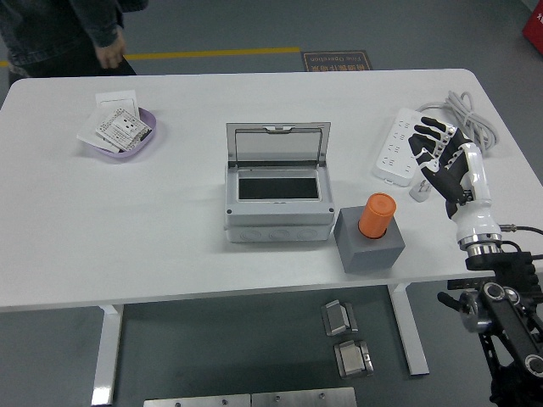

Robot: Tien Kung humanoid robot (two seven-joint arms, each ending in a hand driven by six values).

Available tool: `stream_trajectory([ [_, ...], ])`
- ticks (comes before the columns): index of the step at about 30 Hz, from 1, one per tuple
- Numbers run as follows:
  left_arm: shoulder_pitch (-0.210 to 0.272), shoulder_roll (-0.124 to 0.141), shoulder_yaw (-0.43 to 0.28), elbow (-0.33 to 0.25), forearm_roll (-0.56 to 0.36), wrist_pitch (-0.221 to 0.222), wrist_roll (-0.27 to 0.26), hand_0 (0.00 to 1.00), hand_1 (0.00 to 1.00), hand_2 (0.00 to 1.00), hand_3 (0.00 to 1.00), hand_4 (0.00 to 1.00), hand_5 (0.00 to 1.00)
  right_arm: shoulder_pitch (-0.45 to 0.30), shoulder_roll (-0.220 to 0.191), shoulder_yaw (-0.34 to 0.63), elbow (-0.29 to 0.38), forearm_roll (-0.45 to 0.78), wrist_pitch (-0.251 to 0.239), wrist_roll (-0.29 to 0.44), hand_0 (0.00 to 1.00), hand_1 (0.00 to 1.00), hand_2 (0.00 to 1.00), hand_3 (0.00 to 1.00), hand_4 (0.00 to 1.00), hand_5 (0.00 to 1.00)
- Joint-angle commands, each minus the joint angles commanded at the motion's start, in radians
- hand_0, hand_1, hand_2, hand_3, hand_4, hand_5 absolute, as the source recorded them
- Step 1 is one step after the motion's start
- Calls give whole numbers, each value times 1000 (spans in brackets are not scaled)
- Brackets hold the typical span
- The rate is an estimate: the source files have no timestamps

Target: Pick up the cylinder from the cube,place it in the box,flap close box

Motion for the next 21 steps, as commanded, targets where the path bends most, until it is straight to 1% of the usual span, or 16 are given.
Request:
stream_trajectory([
  [3,0,-1,-1,0,2,0,0,637,614,569,597,662,276,-1,8,-23,-10,7,-3,7,746,751,754,783,904,354],
  [4,0,-1,-1,0,2,0,0,637,614,569,597,661,273,-1,10,-29,-13,9,-3,8,777,847,872,872,901,344],
  [10,1,-2,-3,0,5,-1,1,637,614,569,597,661,273,0,17,-65,-42,25,0,14,777,847,872,872,901,344],
  [11,1,-3,-3,0,5,-1,1,637,615,569,596,660,272,1,17,-70,-50,29,1,15,803,870,899,893,904,347],
  [21,1,-5,-3,0,8,-2,0,637,615,569,596,659,271,6,21,-97,-108,50,4,26,803,871,892,889,899,355],
])
